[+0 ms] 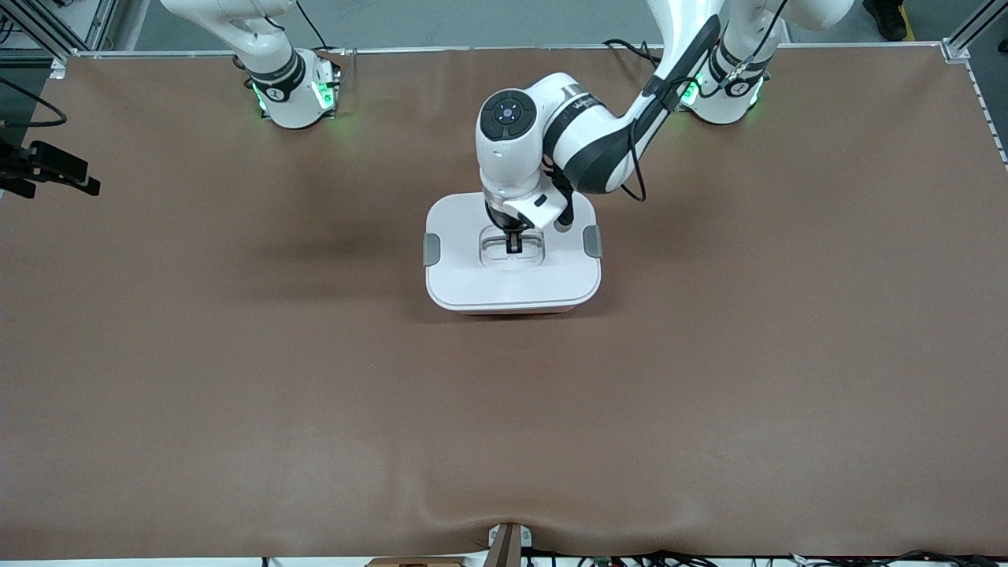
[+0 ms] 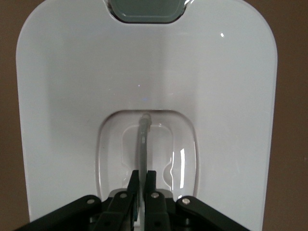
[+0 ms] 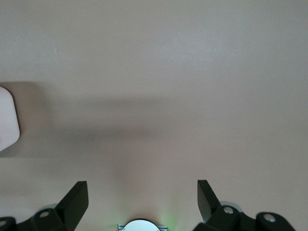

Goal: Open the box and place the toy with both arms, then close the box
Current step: 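Lower the lid onto the box and press it down with the left gripper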

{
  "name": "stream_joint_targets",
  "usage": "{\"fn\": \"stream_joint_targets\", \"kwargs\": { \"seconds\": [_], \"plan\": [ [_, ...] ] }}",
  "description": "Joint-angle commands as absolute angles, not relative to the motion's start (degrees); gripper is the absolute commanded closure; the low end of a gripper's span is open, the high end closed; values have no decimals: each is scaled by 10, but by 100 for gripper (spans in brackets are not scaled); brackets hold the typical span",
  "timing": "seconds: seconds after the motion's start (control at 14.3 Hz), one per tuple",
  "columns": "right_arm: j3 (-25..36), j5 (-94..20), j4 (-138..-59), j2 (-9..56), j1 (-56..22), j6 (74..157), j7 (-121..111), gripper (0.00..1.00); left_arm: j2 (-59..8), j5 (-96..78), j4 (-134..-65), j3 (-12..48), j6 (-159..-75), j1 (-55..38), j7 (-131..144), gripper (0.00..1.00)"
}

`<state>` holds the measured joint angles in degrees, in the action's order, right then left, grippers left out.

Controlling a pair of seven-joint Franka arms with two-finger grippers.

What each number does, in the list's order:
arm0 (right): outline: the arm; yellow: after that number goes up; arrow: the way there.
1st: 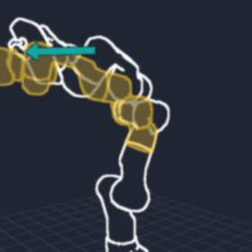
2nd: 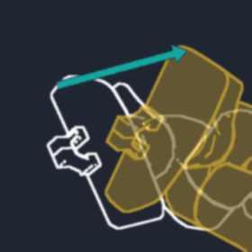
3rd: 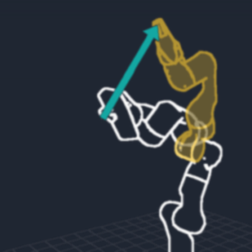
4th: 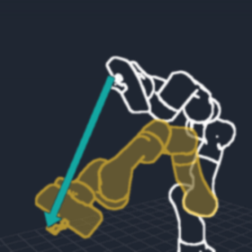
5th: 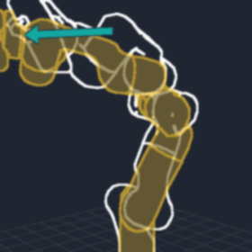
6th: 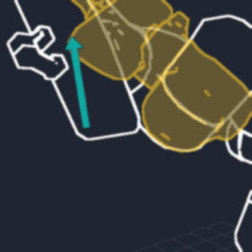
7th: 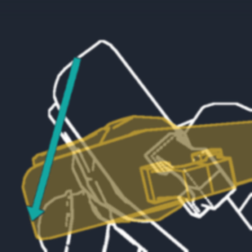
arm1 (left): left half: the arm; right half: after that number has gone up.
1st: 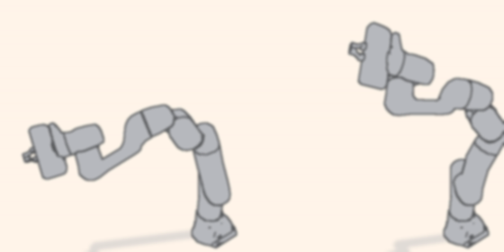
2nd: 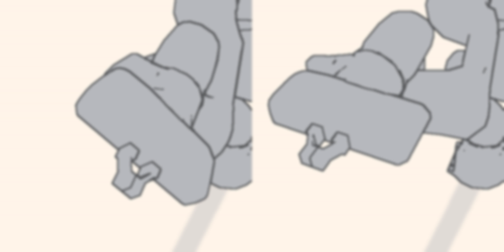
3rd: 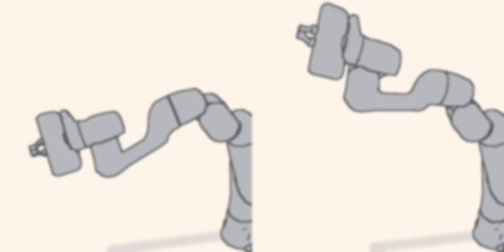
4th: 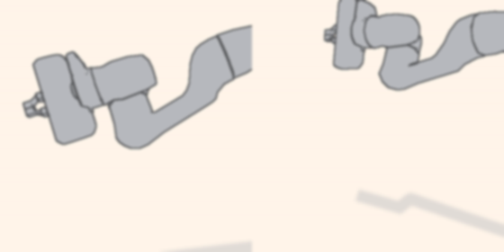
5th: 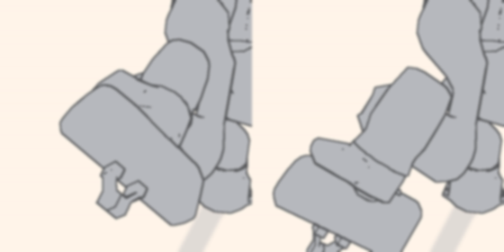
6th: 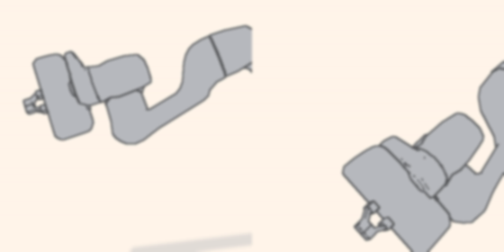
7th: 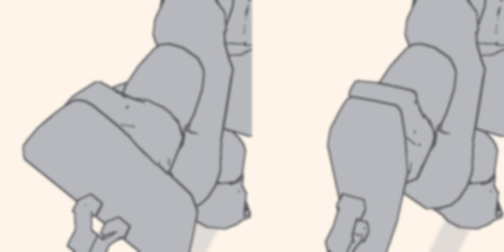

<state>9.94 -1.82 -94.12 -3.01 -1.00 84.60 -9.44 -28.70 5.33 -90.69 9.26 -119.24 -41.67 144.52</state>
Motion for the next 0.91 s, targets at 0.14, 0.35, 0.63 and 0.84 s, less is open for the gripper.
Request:
{"fn": "stream_joint_targets", "kwargs": {
  "seconds": [0.14,0.35,0.63,0.84],
  "plan": [
    [95,-12,-942,-33,0,844,-105,0,-287,69,-921,91,-1198,-423,1448,100],
    [95,-12,-942,-33,0,844,-106,0,-283,69,-910,92,-1191,-418,1448,67],
    [95,-13,-942,-33,3,844,-112,0,-279,62,-889,91,-1189,-415,1448,0],
    [95,-13,-942,-33,4,844,-112,0,-275,67,-875,89,-1188,-414,1444,0]
  ]
}}
